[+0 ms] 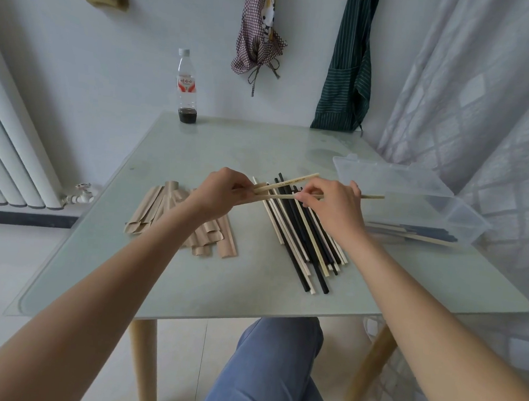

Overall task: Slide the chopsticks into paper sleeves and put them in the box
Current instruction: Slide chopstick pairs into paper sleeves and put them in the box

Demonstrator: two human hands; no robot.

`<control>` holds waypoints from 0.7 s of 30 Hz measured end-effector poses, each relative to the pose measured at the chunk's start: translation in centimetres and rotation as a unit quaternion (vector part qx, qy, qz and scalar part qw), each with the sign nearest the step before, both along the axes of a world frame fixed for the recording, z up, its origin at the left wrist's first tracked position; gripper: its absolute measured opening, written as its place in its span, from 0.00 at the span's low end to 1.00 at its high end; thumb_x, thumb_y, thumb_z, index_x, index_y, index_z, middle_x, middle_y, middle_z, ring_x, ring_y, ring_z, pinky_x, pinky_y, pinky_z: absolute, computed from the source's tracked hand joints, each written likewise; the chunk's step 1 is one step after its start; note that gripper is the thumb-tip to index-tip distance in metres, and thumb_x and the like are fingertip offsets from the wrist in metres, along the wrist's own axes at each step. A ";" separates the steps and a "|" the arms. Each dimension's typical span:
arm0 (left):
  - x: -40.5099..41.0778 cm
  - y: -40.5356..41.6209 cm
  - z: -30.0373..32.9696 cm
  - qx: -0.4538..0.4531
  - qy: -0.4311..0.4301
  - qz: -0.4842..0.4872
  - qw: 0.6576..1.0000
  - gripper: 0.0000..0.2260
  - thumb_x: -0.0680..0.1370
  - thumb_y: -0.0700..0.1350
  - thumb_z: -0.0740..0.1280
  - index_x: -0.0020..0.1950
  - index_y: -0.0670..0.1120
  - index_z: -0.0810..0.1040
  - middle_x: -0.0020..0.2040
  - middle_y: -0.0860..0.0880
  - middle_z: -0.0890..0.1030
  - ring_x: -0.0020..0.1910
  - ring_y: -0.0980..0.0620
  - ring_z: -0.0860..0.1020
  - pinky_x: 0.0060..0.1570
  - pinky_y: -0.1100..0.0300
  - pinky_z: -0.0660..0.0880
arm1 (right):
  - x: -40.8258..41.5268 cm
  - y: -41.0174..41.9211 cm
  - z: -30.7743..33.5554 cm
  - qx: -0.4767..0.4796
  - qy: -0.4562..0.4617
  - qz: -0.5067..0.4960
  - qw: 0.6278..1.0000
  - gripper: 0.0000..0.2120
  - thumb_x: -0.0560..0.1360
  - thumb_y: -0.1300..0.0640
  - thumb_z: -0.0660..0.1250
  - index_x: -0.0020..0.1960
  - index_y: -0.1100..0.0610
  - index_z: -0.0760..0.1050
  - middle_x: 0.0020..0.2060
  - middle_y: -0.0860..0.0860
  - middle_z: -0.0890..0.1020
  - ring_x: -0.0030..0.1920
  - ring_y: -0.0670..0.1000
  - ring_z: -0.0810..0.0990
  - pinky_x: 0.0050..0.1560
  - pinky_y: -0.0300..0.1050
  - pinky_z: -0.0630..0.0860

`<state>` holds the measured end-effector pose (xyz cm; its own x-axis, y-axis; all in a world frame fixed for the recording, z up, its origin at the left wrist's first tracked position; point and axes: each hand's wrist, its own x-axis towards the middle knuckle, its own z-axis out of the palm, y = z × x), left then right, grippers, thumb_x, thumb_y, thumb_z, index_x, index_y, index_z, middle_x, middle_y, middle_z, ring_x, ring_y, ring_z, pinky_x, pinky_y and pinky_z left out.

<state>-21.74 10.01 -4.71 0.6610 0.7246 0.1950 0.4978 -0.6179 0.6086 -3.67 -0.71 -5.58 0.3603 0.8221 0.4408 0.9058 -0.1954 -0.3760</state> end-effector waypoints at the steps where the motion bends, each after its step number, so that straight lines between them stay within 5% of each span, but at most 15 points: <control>1: 0.0 0.0 0.1 0.001 0.007 -0.002 1.000 0.08 0.78 0.41 0.64 0.52 0.42 0.81 0.47 0.42 0.82 0.45 0.46 0.75 0.45 0.58 0.67 | 0.0 0.1 -0.1 0.019 0.001 0.004 1.000 0.09 0.74 0.46 0.66 0.45 0.51 0.79 0.40 0.46 0.82 0.47 0.49 0.77 0.72 0.55 0.52; 3: -0.1 0.1 0.1 -0.001 0.014 -0.005 1.000 0.07 0.78 0.41 0.64 0.50 0.42 0.82 0.45 0.42 0.81 0.43 0.48 0.74 0.43 0.59 0.67 | -0.2 -0.1 -0.5 0.099 -0.013 0.000 0.995 0.08 0.73 0.50 0.69 0.47 0.53 0.80 0.45 0.48 0.81 0.49 0.49 0.74 0.69 0.50 0.60; 6: -0.4 0.4 0.1 -0.016 -0.009 0.008 1.000 0.07 0.77 0.40 0.65 0.49 0.39 0.82 0.42 0.44 0.80 0.43 0.48 0.75 0.42 0.60 0.69 | -0.8 -1.4 -1.2 0.249 -0.016 -0.069 0.966 0.06 0.73 0.54 0.69 0.45 0.57 0.78 0.43 0.52 0.77 0.45 0.47 0.70 0.47 0.34 0.63; 9: -0.5 0.5 -0.1 -0.028 -0.021 0.007 0.999 0.07 0.77 0.39 0.65 0.48 0.39 0.82 0.41 0.44 0.80 0.42 0.49 0.75 0.46 0.59 0.71 | -0.7 -1.8 -1.8 0.146 0.198 -0.045 0.968 0.08 0.75 0.52 0.68 0.43 0.57 0.78 0.38 0.50 0.80 0.39 0.47 0.76 0.42 0.36 0.69; 13: 0.0 0.0 -0.2 -0.036 -0.018 -0.017 0.999 0.06 0.77 0.39 0.65 0.48 0.41 0.82 0.36 0.49 0.78 0.36 0.54 0.73 0.37 0.67 0.68 | -0.9 -1.5 -1.2 0.128 0.523 0.027 0.842 0.05 0.76 0.56 0.66 0.44 0.56 0.78 0.35 0.49 0.79 0.33 0.45 0.74 0.36 0.37 0.71; 16: 0.4 -0.2 -0.4 -0.029 -0.013 -0.023 0.999 0.06 0.76 0.40 0.66 0.48 0.41 0.82 0.39 0.44 0.79 0.39 0.50 0.73 0.42 0.58 0.69 | -1.1 -1.2 -1.0 0.160 0.601 0.033 0.782 0.05 0.77 0.59 0.66 0.43 0.56 0.78 0.35 0.49 0.79 0.33 0.44 0.73 0.34 0.36 0.69; 21: 1.2 -1.0 0.0 -0.044 -0.038 -0.037 0.998 0.05 0.75 0.40 0.67 0.47 0.42 0.83 0.37 0.43 0.78 0.37 0.51 0.70 0.41 0.58 0.67 | -2.1 -1.1 -0.5 0.147 0.611 0.054 0.776 0.05 0.76 0.60 0.66 0.42 0.56 0.78 0.34 0.48 0.78 0.32 0.44 0.72 0.33 0.35 0.69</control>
<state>-20.51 9.01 -4.72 0.6990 0.6909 0.1844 0.4026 -0.5934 0.6970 -5.79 -1.81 -6.07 0.5931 0.8051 -0.0018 -0.1573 0.1137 -0.9810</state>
